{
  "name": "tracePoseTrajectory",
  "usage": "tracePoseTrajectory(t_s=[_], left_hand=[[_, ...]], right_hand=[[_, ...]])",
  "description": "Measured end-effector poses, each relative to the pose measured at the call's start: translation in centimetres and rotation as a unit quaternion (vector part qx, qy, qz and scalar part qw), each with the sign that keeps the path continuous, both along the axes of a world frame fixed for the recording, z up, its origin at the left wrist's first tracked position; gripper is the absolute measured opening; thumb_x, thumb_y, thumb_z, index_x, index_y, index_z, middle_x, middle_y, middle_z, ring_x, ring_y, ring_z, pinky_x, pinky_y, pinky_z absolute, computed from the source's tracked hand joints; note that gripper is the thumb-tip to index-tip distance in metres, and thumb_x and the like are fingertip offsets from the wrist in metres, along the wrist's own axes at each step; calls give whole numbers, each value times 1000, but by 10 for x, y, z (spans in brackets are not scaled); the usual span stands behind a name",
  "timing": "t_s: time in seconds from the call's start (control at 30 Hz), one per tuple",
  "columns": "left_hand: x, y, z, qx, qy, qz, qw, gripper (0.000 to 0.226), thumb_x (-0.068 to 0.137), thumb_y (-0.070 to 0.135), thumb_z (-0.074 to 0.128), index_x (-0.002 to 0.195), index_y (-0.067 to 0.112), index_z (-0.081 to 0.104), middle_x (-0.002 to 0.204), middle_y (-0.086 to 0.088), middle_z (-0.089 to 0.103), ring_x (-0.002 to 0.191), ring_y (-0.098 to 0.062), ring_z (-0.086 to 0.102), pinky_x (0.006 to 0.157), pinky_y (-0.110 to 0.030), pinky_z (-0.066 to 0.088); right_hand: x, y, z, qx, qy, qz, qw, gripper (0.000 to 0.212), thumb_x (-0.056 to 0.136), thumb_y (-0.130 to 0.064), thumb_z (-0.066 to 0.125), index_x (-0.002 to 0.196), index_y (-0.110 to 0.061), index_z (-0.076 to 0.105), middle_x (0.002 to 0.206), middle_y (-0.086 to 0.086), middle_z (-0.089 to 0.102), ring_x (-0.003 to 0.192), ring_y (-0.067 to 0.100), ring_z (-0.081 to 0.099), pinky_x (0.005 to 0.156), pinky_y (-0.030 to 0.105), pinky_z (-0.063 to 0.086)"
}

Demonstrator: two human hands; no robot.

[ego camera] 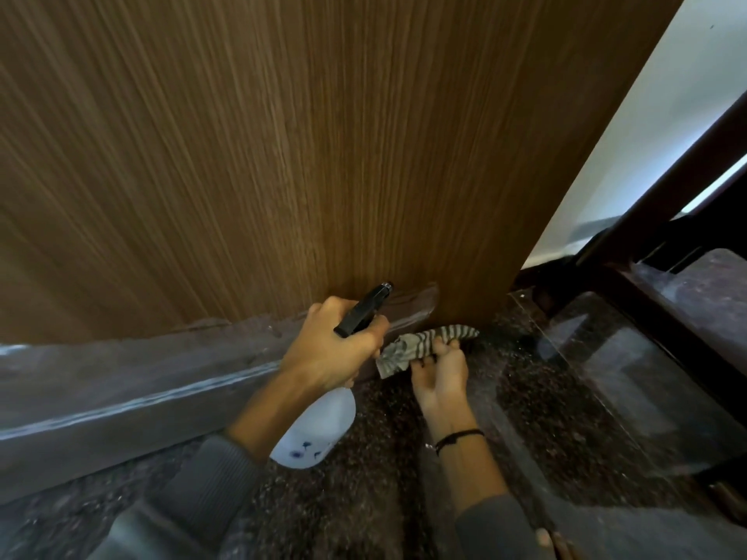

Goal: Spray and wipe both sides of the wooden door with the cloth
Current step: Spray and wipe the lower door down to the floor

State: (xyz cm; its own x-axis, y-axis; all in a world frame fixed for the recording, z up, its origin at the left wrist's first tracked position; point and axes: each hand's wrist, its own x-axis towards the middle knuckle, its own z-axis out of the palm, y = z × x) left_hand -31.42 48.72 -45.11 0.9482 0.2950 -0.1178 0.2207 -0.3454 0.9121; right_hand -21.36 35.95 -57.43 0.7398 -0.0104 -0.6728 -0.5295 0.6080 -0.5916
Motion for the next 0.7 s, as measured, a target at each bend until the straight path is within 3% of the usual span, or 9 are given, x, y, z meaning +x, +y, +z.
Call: tracePoseTrajectory(t_s=[0.07, 0.13, 0.33, 0.37, 0.43, 0.5, 0.53, 0.6, 0.7], left_hand=[[-3, 2, -1, -18, 12, 5, 1000, 35, 99, 21, 62, 77, -6, 63, 70, -25, 66, 33, -14, 46, 44, -29, 43], [-8, 3, -2, -17, 17, 3, 1000, 36, 99, 23, 63, 77, -6, 63, 71, -24, 66, 33, -13, 48, 45, -30, 44], [-21, 12, -4, 39, 43, 96, 994, 41, 94, 38, 68, 72, 4, 67, 61, -14, 68, 37, -13, 55, 46, -27, 46], [-23, 14, -2, 31, 46, 101, 993, 40, 95, 35, 67, 70, 3, 66, 59, -14, 67, 35, -13, 53, 44, -27, 45], [-29, 20, 5, 9, 43, 108, 993, 39, 97, 29, 66, 67, 4, 65, 56, -13, 66, 32, -12, 49, 40, -25, 42], [-35, 26, 12, 2, 32, 112, 993, 40, 97, 28, 65, 65, 5, 64, 51, -7, 64, 31, -14, 49, 41, -26, 42], [-37, 27, 14, 5, 27, 111, 993, 40, 98, 27, 64, 65, 4, 64, 48, -5, 63, 31, -15, 50, 42, -27, 43], [-39, 28, 17, 3, 22, 105, 994, 38, 98, 24, 63, 67, 2, 65, 50, -7, 64, 31, -17, 49, 44, -29, 45], [-43, 30, 17, 4, 22, 83, 996, 37, 98, 23, 62, 69, 0, 67, 61, -15, 69, 31, -17, 48, 45, -34, 48]], right_hand=[[-17, -6, 20, -11, -45, -9, 999, 60, 107, -3, 35, 160, -25, 21, 148, 8, 48, 139, 30, 44, 120, 50, 31], [-31, -11, 36, -31, -76, -17, 996, 64, 106, -2, 37, 161, -28, 18, 158, 6, 39, 143, 29, 40, 119, 49, 33], [-61, 2, 79, -80, -195, -41, 977, 55, 107, -11, 42, 158, -27, 29, 150, 5, 48, 128, 19, 52, 114, 44, 38], [-66, 9, 87, -94, -230, -30, 968, 54, 107, -16, 44, 158, -29, 29, 153, 2, 44, 130, 17, 50, 112, 41, 40], [-72, 30, 100, -130, -303, 26, 944, 56, 108, -25, 42, 160, -32, 22, 158, -11, 32, 127, 0, 47, 101, 17, 42], [-73, 56, 108, -208, -389, 91, 893, 61, 110, -31, 38, 161, -36, 6, 160, -21, 14, 131, -14, 36, 95, -2, 33], [-73, 67, 109, -249, -432, 99, 861, 63, 110, -33, 36, 161, -37, -1, 164, -23, -2, 143, -12, 21, 105, -1, 23], [-67, 79, 98, -320, -464, 80, 822, 63, 111, -36, 31, 158, -38, -11, 163, -22, -21, 149, -11, -8, 123, 20, -2], [-54, 85, 59, -373, -375, 60, 847, 66, 107, -51, 19, 159, -30, -14, 168, -9, -18, 153, 2, -11, 123, 41, -17]])
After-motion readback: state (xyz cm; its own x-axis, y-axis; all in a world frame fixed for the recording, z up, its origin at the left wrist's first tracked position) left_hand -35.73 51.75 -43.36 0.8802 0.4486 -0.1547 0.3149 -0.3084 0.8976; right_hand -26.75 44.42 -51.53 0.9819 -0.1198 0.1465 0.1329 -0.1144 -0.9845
